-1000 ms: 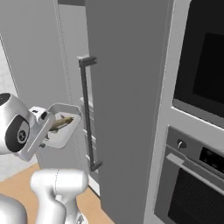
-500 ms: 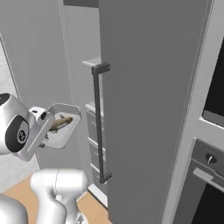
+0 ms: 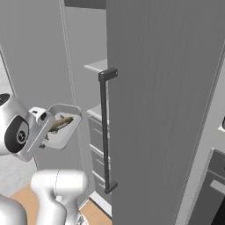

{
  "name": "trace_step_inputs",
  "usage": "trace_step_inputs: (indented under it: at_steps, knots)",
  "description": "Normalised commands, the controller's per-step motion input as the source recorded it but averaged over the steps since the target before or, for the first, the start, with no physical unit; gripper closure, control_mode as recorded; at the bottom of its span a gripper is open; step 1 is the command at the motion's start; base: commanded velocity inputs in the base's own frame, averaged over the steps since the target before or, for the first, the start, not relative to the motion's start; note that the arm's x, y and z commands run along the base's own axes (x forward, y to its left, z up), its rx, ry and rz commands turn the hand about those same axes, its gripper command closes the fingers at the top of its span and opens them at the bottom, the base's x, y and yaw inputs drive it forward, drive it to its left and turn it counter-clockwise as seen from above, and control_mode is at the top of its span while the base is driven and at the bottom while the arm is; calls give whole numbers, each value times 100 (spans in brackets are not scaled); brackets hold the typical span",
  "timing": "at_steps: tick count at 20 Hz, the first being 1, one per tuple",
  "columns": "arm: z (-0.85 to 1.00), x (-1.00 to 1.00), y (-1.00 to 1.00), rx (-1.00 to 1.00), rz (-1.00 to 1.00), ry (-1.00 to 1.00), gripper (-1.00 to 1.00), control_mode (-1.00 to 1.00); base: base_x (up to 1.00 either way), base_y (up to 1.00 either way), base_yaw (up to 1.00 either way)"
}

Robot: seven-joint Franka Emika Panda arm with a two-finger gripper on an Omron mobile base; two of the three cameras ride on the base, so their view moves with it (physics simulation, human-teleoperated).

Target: Take the meat container that has the fish and place it on the second highest rack of the freezer. Then take the vegetable container that has the garlic and lemon and place it on the highest rack of the freezer.

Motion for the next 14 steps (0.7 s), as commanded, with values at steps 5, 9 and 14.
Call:
trace_step_inputs:
  at_steps: [5,9,14]
  knots:
    - [0,66,-7,1,0,0,100,-100,0,0,0]
    - [0,100,-39,3,0,5,100,-100,0,0,0]
    - [-16,98,-17,1,0,17,100,-100,0,0,0]
